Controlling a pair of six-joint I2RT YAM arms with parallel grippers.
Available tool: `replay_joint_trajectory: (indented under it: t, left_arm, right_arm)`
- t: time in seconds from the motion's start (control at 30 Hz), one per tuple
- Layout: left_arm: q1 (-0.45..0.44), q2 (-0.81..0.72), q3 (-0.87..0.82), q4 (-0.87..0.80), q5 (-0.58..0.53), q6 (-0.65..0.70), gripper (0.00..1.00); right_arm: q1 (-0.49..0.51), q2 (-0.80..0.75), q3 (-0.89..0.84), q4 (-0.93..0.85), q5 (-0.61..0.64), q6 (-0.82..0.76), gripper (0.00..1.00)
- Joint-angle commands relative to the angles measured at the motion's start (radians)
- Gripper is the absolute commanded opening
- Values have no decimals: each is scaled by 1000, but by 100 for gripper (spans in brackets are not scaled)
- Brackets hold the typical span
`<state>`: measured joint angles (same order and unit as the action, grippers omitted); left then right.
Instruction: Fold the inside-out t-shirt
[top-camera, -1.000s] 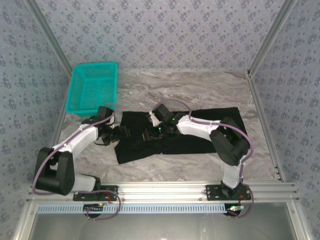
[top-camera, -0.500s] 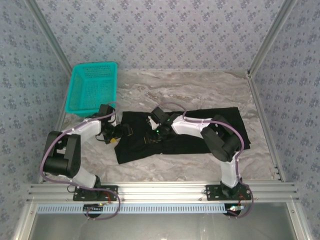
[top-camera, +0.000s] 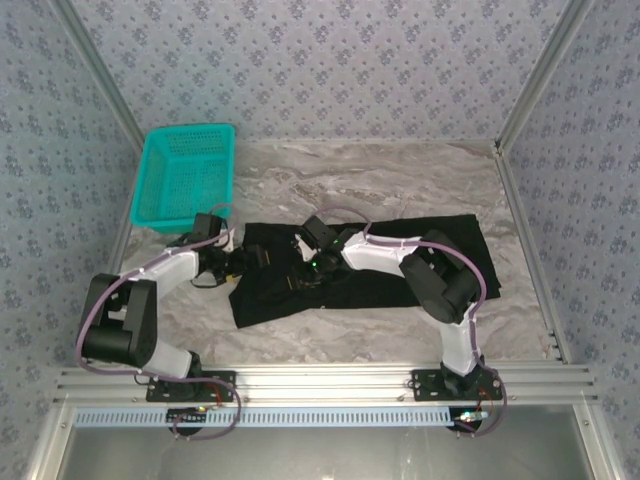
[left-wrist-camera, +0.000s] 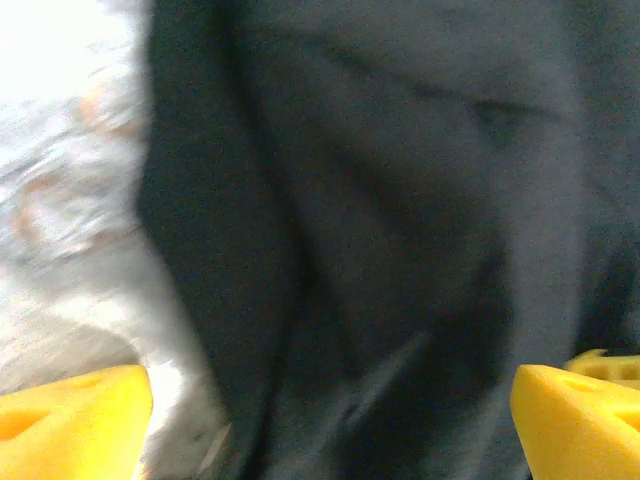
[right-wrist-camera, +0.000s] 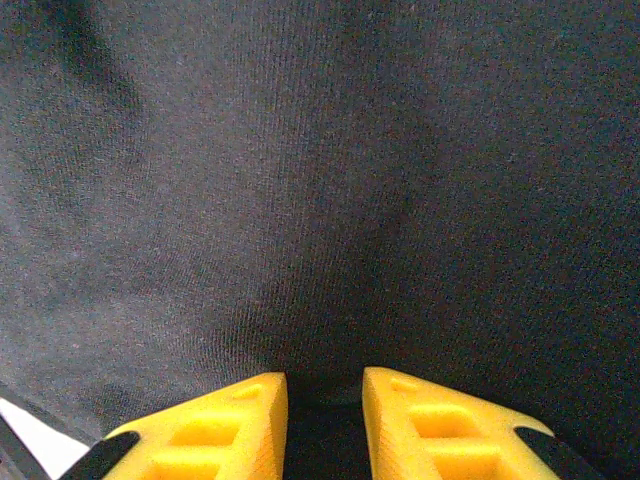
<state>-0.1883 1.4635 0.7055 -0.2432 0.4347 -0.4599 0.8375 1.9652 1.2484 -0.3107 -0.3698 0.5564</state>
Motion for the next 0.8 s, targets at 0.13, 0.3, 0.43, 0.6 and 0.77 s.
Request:
replay_joint_trajectory:
  t: [0.13,0.3,0.43,0.6,0.77]
  left_arm:
    - [-3,82,59,72,15,48,93]
    - [-18,98,81,-16,-96,63,94]
    - [-42,89,86,-57,-83,69,94]
    - [-74,86,75,-97,16,56,90]
    - [-77,69,36,-13,108,21,83]
  right_arm:
    - [6,31,9,-56,17,-13,29]
    - [7,32,10,-57,15,-14,28]
    - [5,36,11,-57,15,-14,28]
    - [2,34,11,-60,18,-18,28]
    - [2,37,6,-46,13,-11,28]
